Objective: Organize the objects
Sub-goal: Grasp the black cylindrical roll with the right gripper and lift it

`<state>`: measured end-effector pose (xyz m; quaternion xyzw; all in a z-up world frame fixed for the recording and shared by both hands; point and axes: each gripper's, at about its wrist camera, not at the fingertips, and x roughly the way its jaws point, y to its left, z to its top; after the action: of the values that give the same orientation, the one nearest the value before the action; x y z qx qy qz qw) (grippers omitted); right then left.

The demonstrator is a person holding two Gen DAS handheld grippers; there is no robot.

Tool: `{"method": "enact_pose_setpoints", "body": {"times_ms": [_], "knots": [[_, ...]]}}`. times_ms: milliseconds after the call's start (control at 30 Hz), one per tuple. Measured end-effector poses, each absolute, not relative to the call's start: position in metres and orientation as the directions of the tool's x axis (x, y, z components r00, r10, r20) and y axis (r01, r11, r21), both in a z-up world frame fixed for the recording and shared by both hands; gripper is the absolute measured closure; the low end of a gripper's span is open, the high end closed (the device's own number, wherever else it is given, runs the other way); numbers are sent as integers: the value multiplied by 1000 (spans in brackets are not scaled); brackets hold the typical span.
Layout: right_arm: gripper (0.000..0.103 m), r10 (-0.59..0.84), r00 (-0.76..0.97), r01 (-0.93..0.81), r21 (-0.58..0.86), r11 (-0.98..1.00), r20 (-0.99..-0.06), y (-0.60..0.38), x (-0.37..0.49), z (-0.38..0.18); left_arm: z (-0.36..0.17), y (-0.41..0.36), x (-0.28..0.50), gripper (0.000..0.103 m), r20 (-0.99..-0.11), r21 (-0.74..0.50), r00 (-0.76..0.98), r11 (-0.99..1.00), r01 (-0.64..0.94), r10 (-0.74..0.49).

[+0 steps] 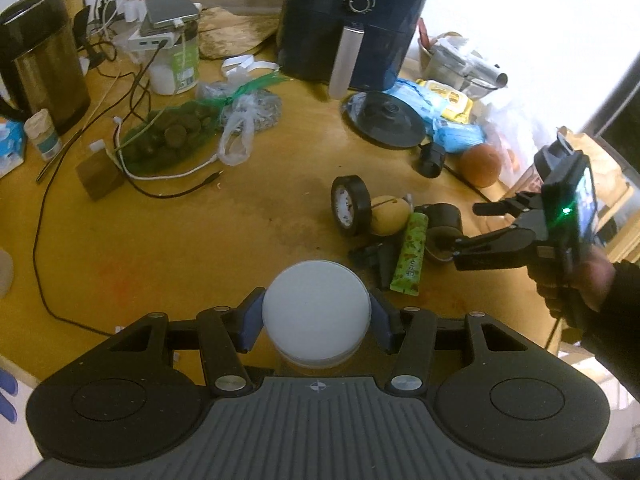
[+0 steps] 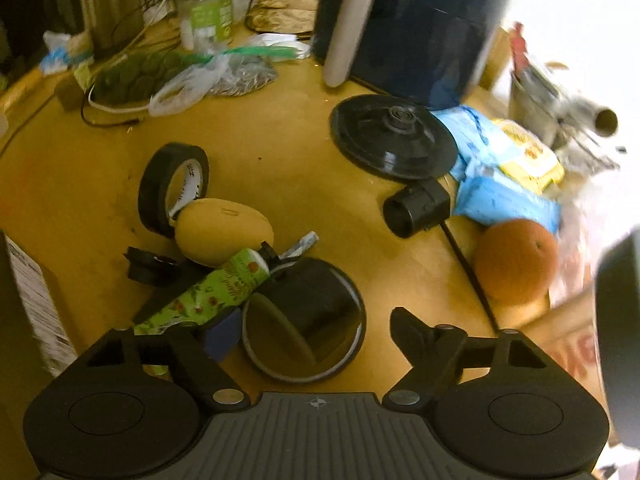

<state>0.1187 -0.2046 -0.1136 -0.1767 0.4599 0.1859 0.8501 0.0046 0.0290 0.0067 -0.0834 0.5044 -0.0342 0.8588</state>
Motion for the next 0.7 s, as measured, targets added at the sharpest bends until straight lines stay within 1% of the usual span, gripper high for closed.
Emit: {"method": "enact_pose_setpoints", "body": {"times_ms": [33,200,267,367,500,700], "knots": [[23,154,510,-495,-143,857,-846,-203,120,-116,7,29,3,50,-861,-177,490,984,-32,-139],[37,173,484,-587,-172,791,-858,-196,129,-128,9,29,-5,50,-861,-177,494,982,-69,-120],[40,180,467,-619,-175,766,-866,-193,130,-133,9,29,-8,50,-861,-178,496,981,-81,-115],[42,178,477,-638,-199,744,-861,-192,126,-133,10,28,-11,50,-859,-177,500,979,-97,-106],[52,181,474,-629,-187,755,-862,-197,124,-129,10,27,-15,50,-858,-183,503,977,-111,-103],[54,194,489,-603,-170,779,-850,-203,113,-119,10,23,-16,50,-853,-189,511,976,-109,-108]]}}
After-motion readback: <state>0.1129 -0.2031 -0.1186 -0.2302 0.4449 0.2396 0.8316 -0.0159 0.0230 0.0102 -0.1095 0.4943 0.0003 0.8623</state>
